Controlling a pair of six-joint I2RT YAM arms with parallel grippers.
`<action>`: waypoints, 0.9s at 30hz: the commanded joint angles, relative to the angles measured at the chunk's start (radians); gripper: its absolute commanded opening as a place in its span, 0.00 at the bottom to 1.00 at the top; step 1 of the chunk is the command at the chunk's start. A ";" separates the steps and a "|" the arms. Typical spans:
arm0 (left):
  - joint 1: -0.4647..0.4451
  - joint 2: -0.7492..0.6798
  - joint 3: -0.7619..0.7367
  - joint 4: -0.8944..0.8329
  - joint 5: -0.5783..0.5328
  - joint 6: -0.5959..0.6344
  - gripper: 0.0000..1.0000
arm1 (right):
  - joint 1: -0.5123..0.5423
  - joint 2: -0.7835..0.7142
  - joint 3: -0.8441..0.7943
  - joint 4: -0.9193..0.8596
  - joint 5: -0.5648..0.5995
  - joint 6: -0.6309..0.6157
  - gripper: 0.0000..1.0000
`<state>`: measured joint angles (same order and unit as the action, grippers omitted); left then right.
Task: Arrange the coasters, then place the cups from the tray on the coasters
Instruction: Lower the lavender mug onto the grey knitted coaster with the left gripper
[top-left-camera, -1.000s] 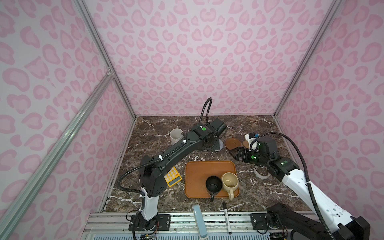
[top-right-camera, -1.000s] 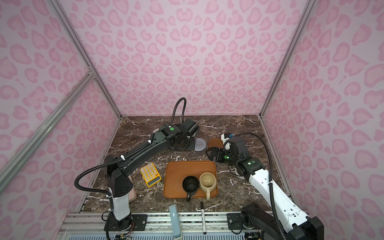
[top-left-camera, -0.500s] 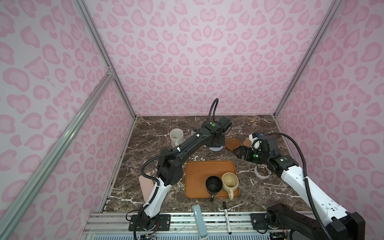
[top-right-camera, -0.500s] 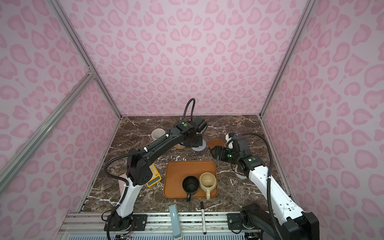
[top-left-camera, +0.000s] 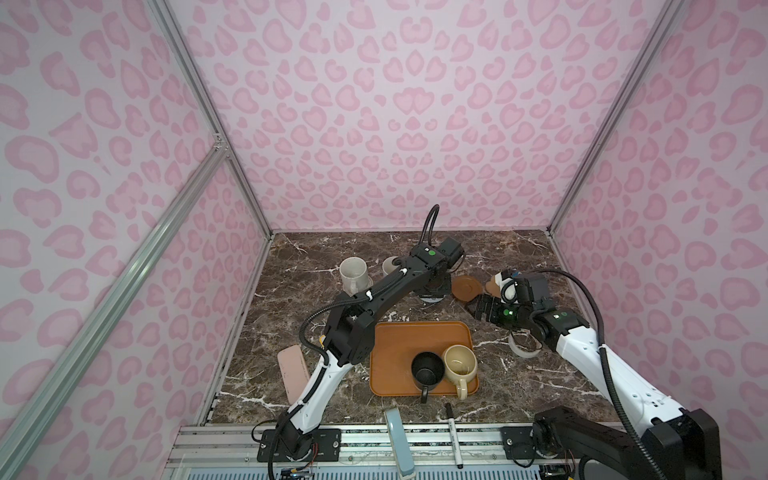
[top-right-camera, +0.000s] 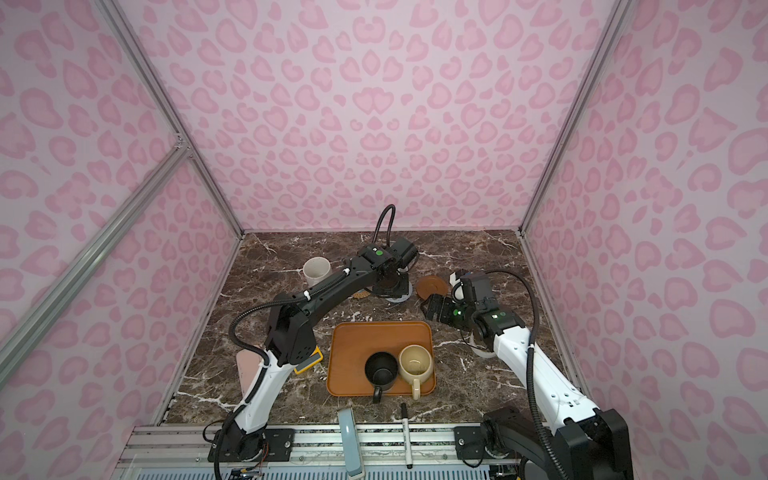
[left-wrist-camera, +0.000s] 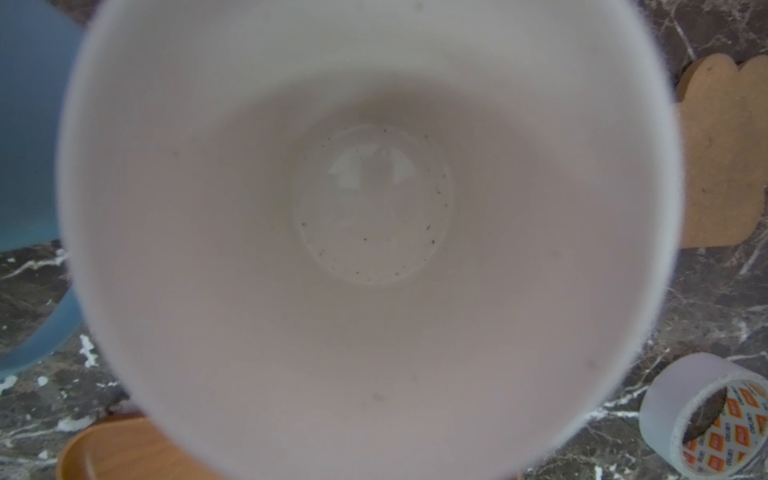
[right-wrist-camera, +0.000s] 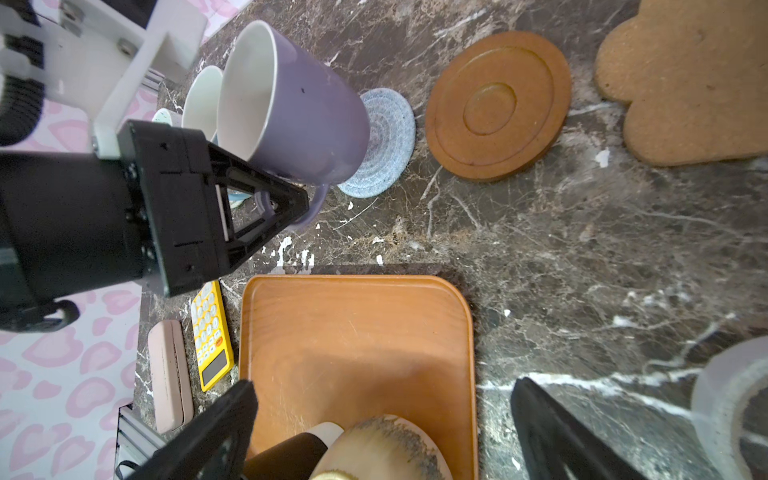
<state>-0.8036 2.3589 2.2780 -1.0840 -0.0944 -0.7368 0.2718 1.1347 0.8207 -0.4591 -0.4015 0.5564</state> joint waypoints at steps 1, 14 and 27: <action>0.007 0.028 0.025 0.046 -0.009 0.007 0.00 | 0.000 0.011 -0.008 0.010 -0.015 -0.014 0.97; 0.015 0.080 0.061 0.039 -0.026 0.014 0.00 | 0.000 0.057 -0.003 -0.006 -0.037 -0.042 0.97; 0.017 0.107 0.061 0.039 -0.044 0.015 0.00 | -0.001 0.062 -0.006 -0.016 -0.036 -0.052 0.97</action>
<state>-0.7906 2.4523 2.3188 -1.0679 -0.1093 -0.7307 0.2718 1.1969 0.8207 -0.4625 -0.4347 0.5152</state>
